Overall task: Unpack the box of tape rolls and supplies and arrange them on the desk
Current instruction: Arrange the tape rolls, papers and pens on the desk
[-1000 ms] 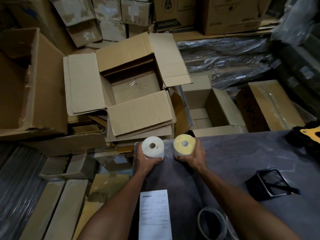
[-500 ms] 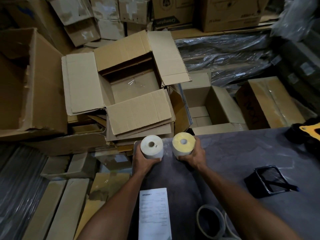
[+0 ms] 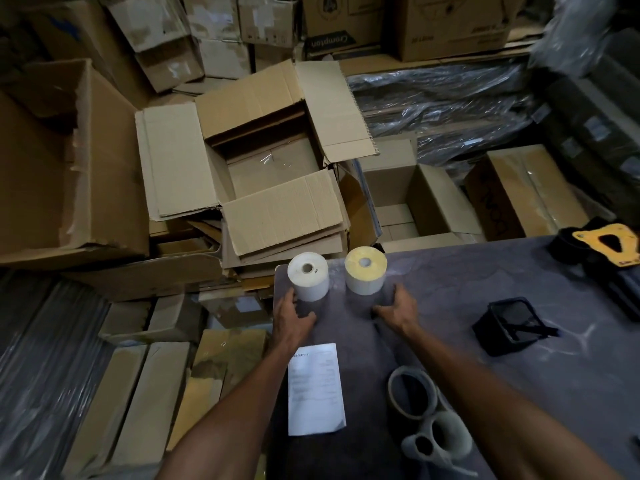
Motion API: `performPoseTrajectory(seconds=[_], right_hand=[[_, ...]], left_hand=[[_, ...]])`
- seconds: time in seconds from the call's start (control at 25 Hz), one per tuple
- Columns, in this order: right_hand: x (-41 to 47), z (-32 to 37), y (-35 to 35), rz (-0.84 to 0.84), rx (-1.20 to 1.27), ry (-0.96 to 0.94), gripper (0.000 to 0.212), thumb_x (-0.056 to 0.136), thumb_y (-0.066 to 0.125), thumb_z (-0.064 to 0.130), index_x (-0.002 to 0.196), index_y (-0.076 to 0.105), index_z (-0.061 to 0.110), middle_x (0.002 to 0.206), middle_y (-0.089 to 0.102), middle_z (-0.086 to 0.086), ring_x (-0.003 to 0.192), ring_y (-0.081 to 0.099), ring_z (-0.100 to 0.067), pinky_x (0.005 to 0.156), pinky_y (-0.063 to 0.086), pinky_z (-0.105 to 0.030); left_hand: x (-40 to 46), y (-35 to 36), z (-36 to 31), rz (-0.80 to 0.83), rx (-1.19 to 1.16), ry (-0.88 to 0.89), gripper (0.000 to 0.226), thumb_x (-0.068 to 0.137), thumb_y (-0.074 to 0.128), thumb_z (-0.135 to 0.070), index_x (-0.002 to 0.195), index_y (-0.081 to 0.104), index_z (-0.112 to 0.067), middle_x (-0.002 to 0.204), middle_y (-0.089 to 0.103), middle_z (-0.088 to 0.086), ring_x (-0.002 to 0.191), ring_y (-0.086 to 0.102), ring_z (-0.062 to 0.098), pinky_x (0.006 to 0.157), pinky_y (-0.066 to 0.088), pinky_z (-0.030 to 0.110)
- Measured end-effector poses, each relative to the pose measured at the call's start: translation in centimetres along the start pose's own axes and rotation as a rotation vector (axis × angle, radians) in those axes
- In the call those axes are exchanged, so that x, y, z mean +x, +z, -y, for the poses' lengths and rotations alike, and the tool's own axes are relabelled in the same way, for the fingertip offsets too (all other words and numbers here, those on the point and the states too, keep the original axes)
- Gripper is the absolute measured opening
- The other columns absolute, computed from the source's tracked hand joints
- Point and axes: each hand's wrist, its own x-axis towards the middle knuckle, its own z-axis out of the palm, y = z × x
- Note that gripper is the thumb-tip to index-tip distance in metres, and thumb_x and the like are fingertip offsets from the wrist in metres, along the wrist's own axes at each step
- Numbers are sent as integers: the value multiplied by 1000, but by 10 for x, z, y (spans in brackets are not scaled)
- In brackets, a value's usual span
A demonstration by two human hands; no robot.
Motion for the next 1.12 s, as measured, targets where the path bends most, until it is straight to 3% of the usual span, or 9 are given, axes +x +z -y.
performPoseTrajectory(seconds=[0.12, 0.28, 0.6, 0.8, 0.92, 1.12], right_hand=[[-26, 0, -6, 2, -50, -42, 40, 86, 66, 15, 122, 54, 4, 123, 61, -17, 110, 59, -30, 91, 51, -39], [-67, 9, -17, 13, -33, -92, 42, 95, 59, 21, 133, 53, 5, 131, 61, -14, 118, 59, -27, 101, 49, -39], [-158, 22, -43, -11, -35, -237, 35, 95, 58, 22, 128, 59, 9, 124, 66, -10, 110, 63, -22, 94, 53, -34], [-205, 10, -66, -79, -7, -280, 35, 91, 59, 13, 126, 63, 9, 120, 68, -9, 107, 64, -19, 95, 50, -30], [-225, -4, -81, -123, 29, -292, 34, 89, 61, 13, 123, 65, 9, 121, 69, -7, 108, 65, -18, 100, 50, -31], [-241, -38, -121, -208, 30, -279, 32, 86, 63, 14, 118, 70, 10, 115, 72, -6, 103, 67, -15, 93, 47, -23]], left_hand=[[-26, -6, -11, 14, 28, 39, 58, 83, 74, -15, 137, 54, -15, 116, 63, 4, 110, 61, 22, 94, 55, 40], [-69, -16, -20, 80, 43, 93, 32, 90, 65, -17, 122, 66, -13, 98, 71, 1, 92, 65, 14, 82, 51, 25], [-154, -33, -35, 102, 15, 209, 22, 93, 59, -21, 113, 67, -18, 98, 68, -3, 93, 63, 13, 78, 47, 24], [-197, -28, -60, 145, -33, 281, 22, 88, 58, -18, 106, 70, -16, 87, 70, -1, 79, 64, 12, 65, 50, 20], [-217, -17, -75, 176, -37, 324, 25, 82, 57, -23, 102, 72, -21, 82, 70, -3, 79, 66, 16, 72, 54, 28], [-251, 10, -102, 215, -31, 400, 21, 88, 58, -22, 105, 71, -21, 99, 72, -1, 91, 67, 13, 82, 56, 29]])
